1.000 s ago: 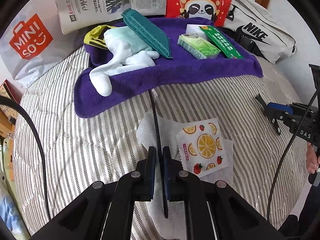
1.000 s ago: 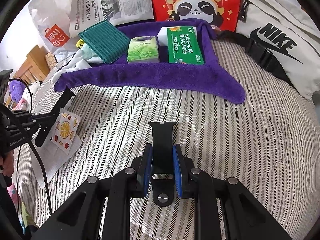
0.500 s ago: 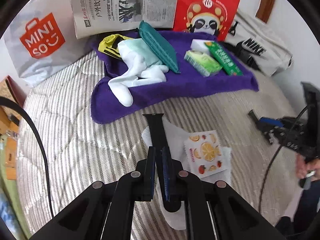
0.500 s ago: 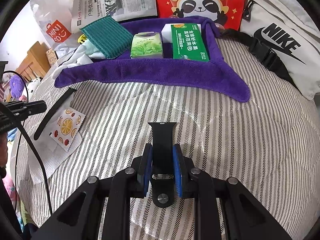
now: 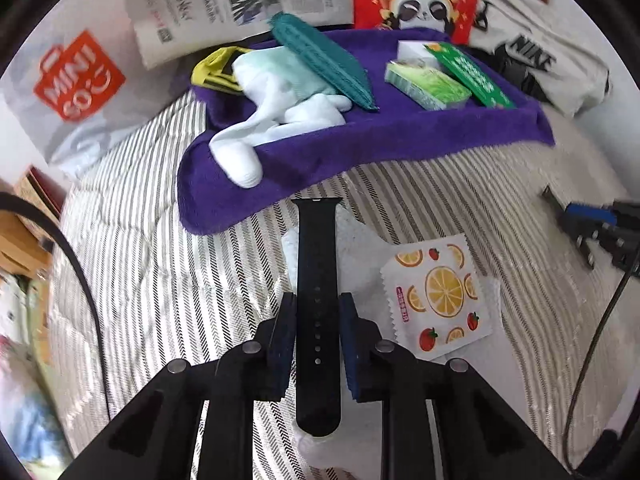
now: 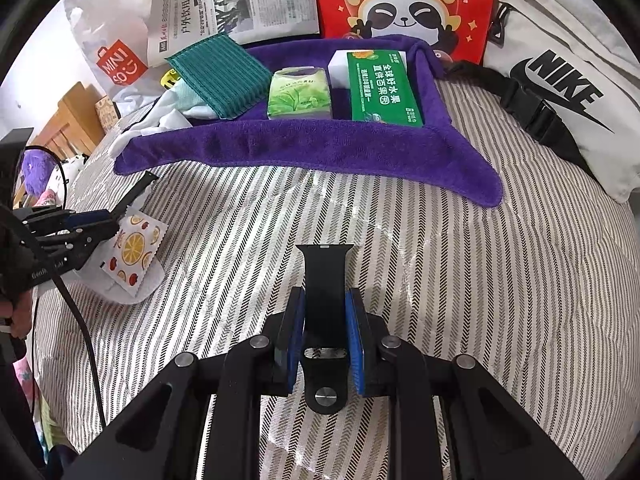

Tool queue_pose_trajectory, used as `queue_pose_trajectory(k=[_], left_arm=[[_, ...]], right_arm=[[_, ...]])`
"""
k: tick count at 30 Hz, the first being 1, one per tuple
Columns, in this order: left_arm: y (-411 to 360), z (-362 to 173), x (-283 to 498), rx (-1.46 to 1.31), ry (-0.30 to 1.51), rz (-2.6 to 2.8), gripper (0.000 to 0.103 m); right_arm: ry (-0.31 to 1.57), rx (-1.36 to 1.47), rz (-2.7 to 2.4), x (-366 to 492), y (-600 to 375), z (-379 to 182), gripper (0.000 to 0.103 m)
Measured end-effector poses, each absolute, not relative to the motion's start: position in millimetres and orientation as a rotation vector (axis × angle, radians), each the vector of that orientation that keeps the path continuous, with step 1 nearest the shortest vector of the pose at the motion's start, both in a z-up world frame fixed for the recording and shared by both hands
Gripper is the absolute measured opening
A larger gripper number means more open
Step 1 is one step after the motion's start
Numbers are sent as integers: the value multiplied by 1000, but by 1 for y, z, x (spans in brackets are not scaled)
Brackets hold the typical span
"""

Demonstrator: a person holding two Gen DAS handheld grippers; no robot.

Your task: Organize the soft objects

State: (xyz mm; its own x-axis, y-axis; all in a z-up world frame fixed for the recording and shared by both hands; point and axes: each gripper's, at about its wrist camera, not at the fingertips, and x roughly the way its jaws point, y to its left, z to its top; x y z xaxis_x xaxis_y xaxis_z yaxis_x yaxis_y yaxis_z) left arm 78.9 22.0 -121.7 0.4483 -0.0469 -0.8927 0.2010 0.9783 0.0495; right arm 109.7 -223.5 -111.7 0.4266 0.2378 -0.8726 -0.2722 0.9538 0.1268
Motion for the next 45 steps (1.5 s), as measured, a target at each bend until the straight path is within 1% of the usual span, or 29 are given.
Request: queue_pose_trajectory(k=[10, 19, 27, 36, 45], left_arm=[[54, -95, 76, 66, 1059, -125, 20], [72, -119, 88, 17, 1118, -115, 21], [73, -116, 99, 19, 1110, -114, 20], [92, -85, 86, -49, 1042, -127, 20], [97, -72, 68, -64, 1009, -134, 20]], right_arm=[[1085, -37, 324, 110, -222, -113, 21], [1089, -43, 329, 112, -219, -113, 21], [1089, -45, 329, 113, -218, -113, 21], [1074, -55, 331, 113, -215, -106, 21], [1056, -62, 374, 112, -206, -96, 21]])
